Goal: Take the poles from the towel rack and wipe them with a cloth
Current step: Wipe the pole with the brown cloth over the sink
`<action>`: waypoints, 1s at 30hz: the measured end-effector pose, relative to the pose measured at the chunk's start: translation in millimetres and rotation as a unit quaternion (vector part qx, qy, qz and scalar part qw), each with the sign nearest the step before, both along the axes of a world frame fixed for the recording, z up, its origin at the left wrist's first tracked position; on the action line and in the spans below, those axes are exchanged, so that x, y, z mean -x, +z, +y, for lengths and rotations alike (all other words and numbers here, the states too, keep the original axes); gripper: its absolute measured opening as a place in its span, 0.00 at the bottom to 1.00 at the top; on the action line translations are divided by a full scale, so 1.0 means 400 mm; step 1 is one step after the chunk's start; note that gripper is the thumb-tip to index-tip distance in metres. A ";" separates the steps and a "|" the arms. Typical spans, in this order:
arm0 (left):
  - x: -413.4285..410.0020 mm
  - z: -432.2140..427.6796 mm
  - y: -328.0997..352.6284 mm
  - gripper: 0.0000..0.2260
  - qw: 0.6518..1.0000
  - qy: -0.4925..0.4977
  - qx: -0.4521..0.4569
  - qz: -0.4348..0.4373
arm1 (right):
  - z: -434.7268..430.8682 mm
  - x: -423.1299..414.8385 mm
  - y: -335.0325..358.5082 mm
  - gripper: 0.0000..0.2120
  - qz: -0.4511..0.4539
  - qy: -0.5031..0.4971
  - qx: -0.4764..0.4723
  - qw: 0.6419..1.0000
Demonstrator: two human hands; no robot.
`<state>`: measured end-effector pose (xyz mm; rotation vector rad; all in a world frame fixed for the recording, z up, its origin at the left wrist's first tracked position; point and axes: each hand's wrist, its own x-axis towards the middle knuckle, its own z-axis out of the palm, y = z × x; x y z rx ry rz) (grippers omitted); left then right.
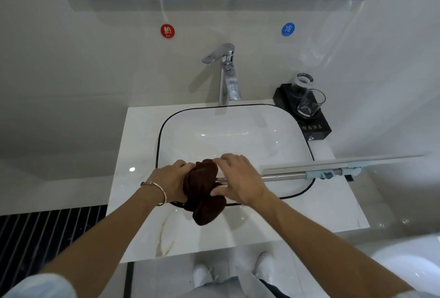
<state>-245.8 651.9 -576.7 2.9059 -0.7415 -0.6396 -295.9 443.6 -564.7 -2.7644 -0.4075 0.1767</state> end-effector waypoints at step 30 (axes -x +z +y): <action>-0.049 -0.024 -0.034 0.30 0.999 0.036 0.015 0.025 | -0.347 -0.182 0.311 0.08 -0.178 -0.227 0.417 0.862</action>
